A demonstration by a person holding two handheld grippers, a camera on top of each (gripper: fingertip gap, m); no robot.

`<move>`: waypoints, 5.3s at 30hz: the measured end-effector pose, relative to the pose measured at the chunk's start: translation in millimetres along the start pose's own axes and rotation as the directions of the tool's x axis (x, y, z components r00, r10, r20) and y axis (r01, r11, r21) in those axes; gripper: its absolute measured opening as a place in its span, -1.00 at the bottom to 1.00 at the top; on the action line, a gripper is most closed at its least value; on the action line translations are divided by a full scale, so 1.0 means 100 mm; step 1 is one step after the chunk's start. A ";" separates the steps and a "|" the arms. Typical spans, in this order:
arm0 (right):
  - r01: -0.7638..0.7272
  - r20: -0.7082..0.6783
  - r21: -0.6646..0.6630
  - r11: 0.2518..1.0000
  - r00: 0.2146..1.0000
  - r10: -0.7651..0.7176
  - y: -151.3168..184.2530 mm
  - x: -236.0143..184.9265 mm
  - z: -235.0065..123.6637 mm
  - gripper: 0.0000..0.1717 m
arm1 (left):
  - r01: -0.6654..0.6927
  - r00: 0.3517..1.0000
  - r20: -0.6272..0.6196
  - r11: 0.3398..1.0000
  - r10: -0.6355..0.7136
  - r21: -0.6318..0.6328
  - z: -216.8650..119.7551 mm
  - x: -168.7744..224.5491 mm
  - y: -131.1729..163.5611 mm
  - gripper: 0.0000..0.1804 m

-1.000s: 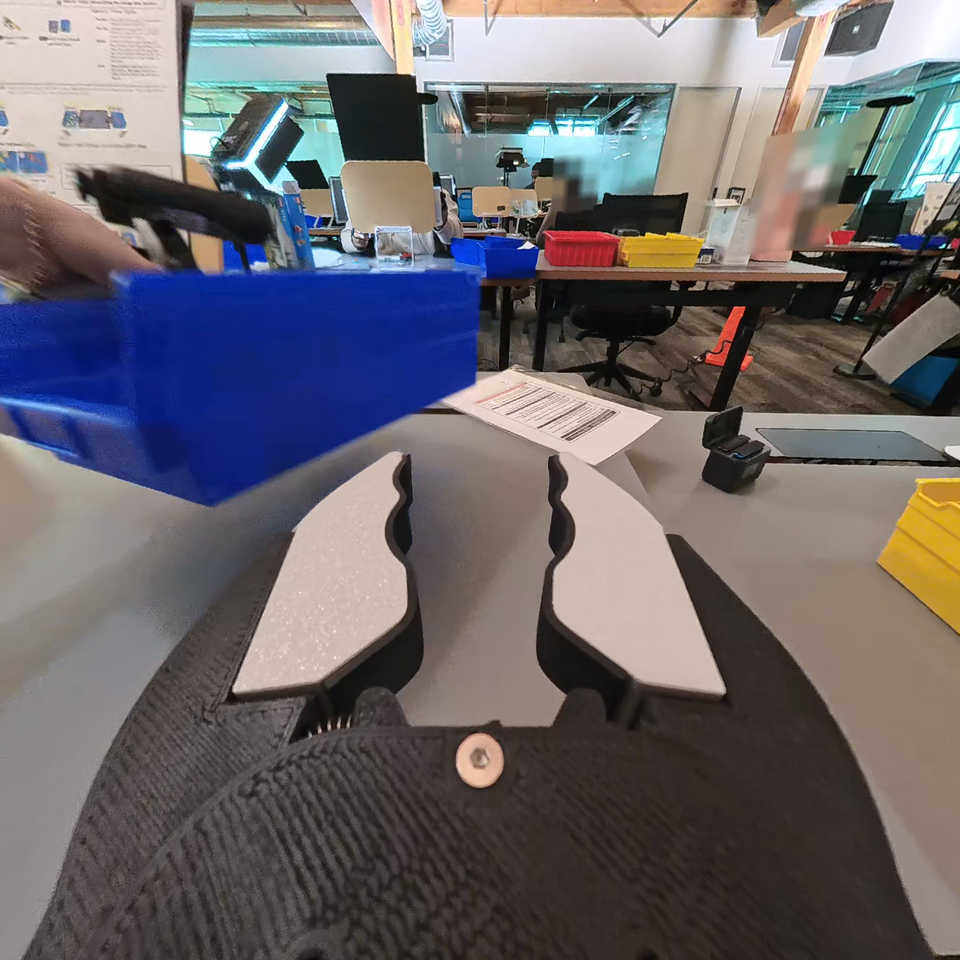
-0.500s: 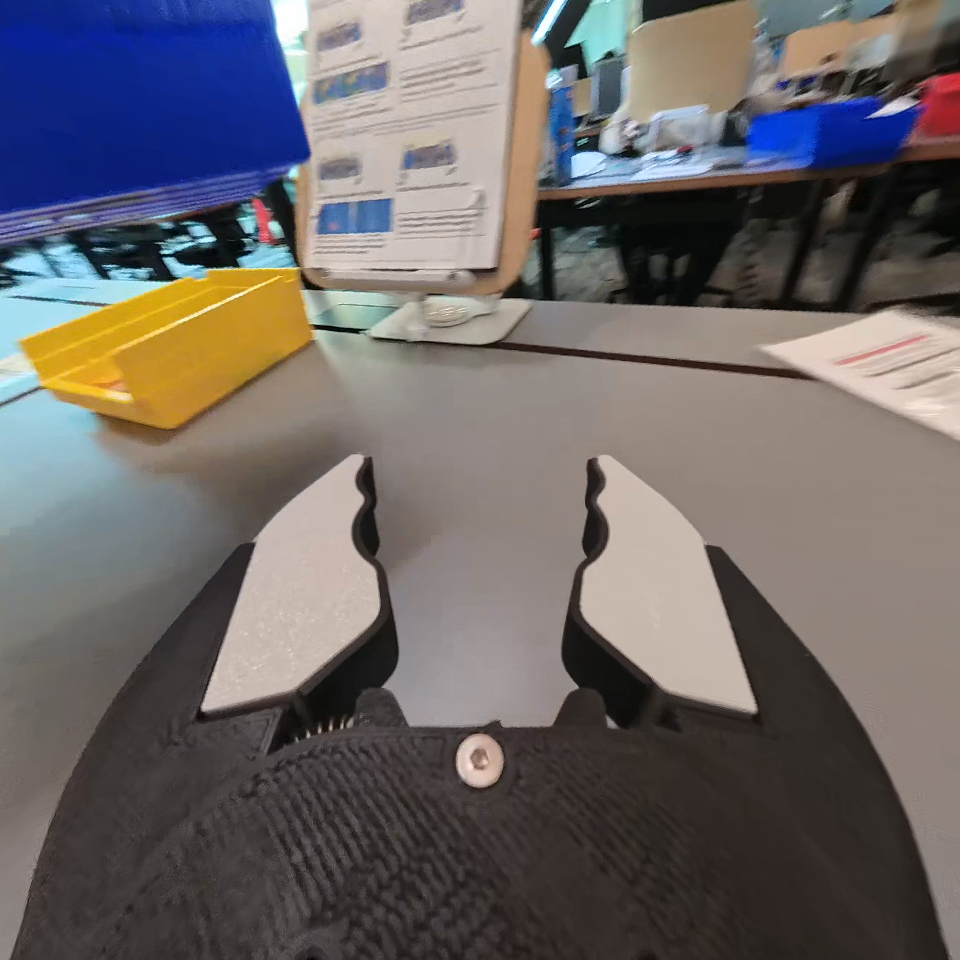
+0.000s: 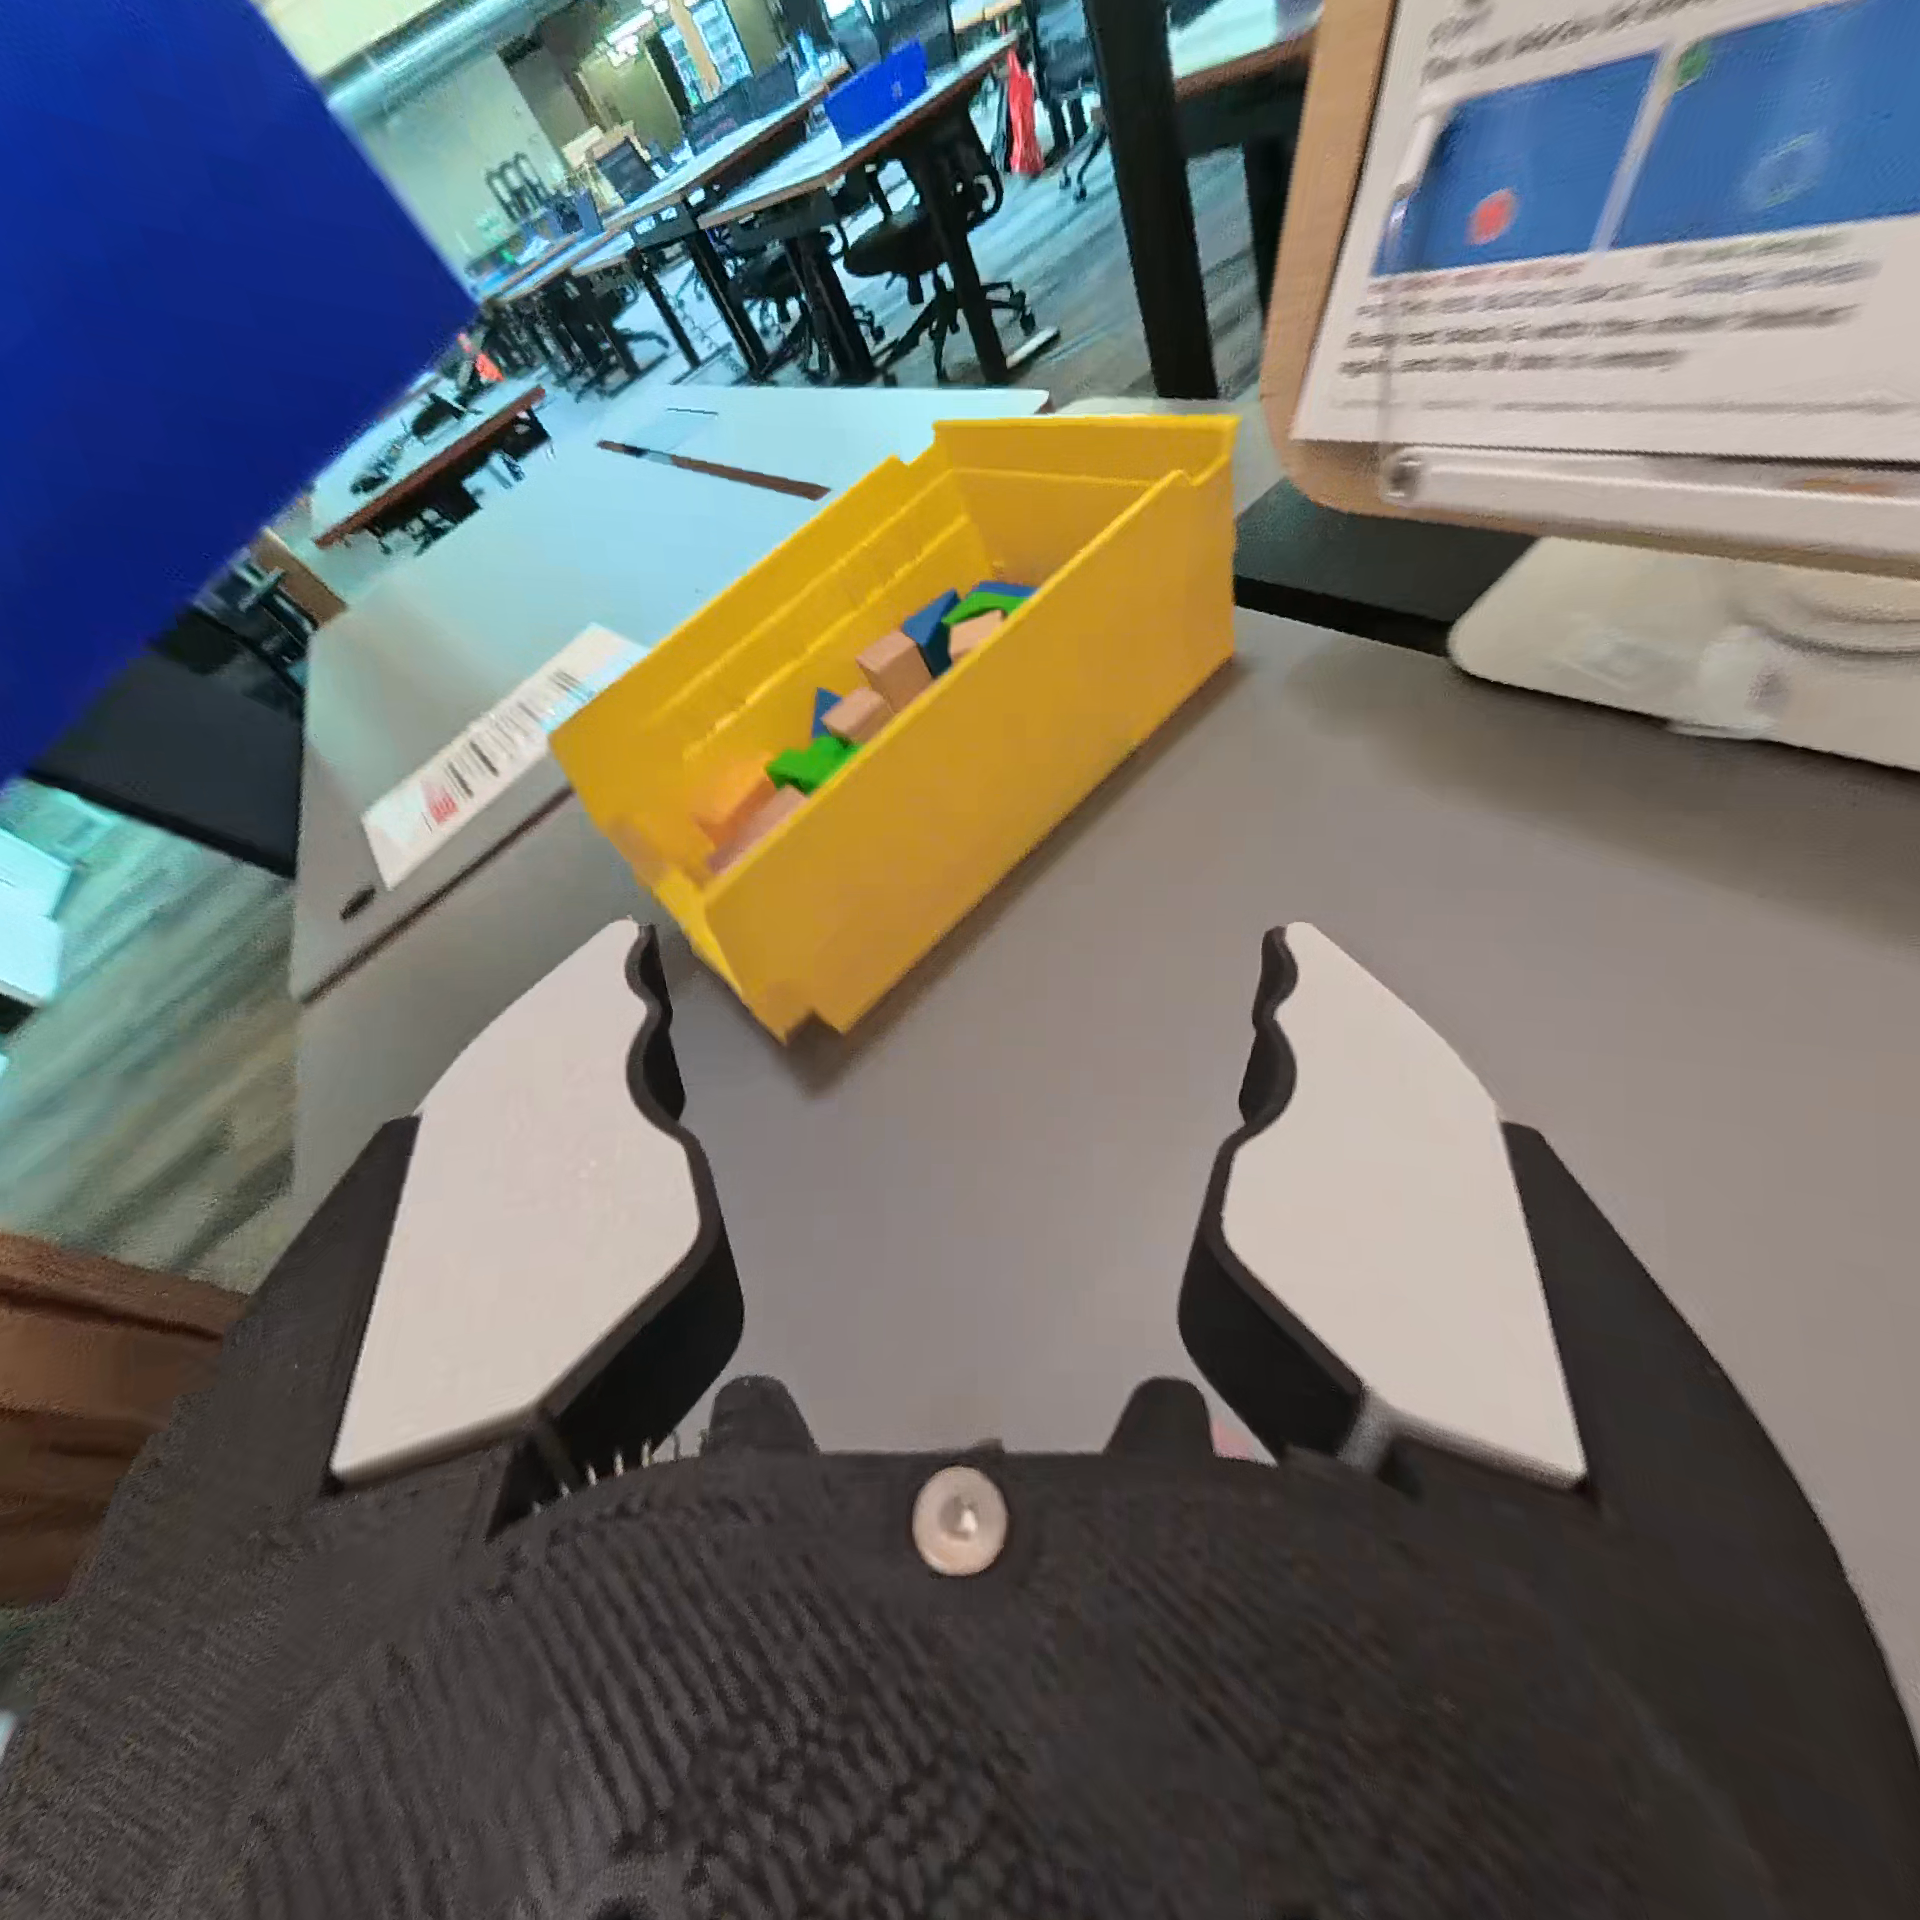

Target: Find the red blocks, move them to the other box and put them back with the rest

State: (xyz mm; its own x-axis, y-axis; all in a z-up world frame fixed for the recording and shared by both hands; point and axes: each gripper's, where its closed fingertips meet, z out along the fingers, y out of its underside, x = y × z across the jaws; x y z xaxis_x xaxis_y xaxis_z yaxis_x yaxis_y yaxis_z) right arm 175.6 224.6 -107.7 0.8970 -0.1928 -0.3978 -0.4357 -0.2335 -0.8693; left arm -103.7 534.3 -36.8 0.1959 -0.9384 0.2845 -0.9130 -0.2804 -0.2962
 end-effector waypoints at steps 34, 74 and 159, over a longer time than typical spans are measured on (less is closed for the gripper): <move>0.058 -0.238 -0.533 0.844 0.947 -0.215 0.62 0.48 0.86 -0.60 | 0.208 0.978 -0.011 0.978 -0.208 -0.009 0.90 -1.15 0.48 -0.71; -0.293 -0.657 -0.265 0.919 0.752 0.050 0.69 4.56 -4.31 -0.61 | -0.002 0.999 0.038 0.990 0.008 -0.142 2.65 -0.34 -1.31 -0.71; 0.431 -0.389 0.244 0.869 0.864 -0.320 0.61 0.83 -2.53 -0.01 | 0.002 0.996 0.078 0.846 -0.052 0.534 1.69 1.73 -1.28 -0.65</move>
State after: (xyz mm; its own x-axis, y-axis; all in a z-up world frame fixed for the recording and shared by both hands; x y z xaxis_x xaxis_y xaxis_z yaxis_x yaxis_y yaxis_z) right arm 204.8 -47.0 -120.1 0.8852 -0.4626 0.0483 0.0265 -0.0535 -0.9982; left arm 107.4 373.3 -103.8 0.2702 -0.9355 0.2279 -0.5807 -0.3471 -0.7364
